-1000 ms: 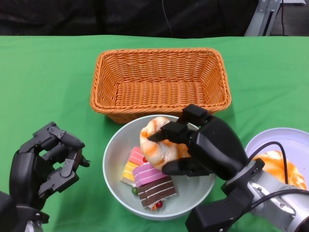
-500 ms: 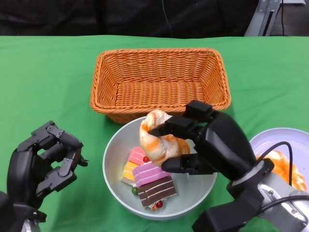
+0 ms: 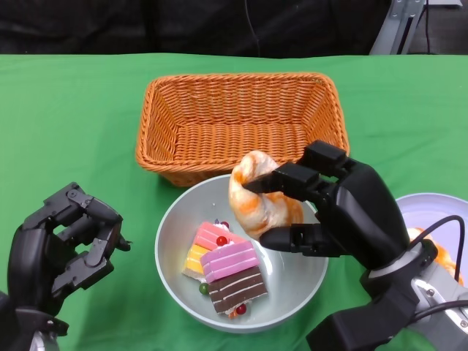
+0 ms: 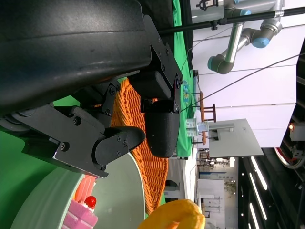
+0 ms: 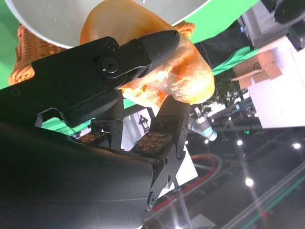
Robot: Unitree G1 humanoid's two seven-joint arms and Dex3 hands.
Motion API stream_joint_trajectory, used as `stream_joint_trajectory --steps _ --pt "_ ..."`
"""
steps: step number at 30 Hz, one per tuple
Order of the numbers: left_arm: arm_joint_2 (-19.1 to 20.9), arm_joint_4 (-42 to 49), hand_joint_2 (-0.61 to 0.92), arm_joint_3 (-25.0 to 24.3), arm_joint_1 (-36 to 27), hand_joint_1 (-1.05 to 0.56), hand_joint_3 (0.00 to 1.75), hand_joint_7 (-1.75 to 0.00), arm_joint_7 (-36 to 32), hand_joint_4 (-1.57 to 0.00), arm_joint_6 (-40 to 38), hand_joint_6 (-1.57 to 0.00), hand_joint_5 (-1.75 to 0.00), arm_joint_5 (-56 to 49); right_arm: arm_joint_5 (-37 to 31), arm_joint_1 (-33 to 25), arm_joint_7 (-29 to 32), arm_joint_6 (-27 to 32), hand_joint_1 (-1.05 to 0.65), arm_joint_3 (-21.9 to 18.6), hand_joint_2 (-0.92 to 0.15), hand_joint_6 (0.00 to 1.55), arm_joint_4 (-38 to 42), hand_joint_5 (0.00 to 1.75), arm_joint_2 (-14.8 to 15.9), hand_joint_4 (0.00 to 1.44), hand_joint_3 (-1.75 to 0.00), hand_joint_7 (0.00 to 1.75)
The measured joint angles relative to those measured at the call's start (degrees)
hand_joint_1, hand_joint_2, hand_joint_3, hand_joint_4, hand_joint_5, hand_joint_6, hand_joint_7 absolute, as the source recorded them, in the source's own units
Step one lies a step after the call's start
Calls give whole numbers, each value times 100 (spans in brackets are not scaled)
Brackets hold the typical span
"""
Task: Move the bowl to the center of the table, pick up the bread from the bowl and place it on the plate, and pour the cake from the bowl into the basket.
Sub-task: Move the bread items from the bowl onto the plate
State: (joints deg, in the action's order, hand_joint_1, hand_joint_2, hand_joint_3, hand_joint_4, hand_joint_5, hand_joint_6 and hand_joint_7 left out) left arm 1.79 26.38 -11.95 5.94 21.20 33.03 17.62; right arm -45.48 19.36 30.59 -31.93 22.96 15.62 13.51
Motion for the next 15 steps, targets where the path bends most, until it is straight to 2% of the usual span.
stream_joint_trajectory --steps 8,15 --pt "7 0 73 3 1 -6 78 -128 -1 -74 -5 -78 -162 -3 2 -252 -53 92 -22 -360 -91 83 -506 139 54 76 -3 83" --pt "9 0 73 2 1 -5 79 -127 -1 -75 -9 -79 -162 -1 -28 -488 -13 228 -23 -670 -92 85 -569 139 258 77 -3 83"
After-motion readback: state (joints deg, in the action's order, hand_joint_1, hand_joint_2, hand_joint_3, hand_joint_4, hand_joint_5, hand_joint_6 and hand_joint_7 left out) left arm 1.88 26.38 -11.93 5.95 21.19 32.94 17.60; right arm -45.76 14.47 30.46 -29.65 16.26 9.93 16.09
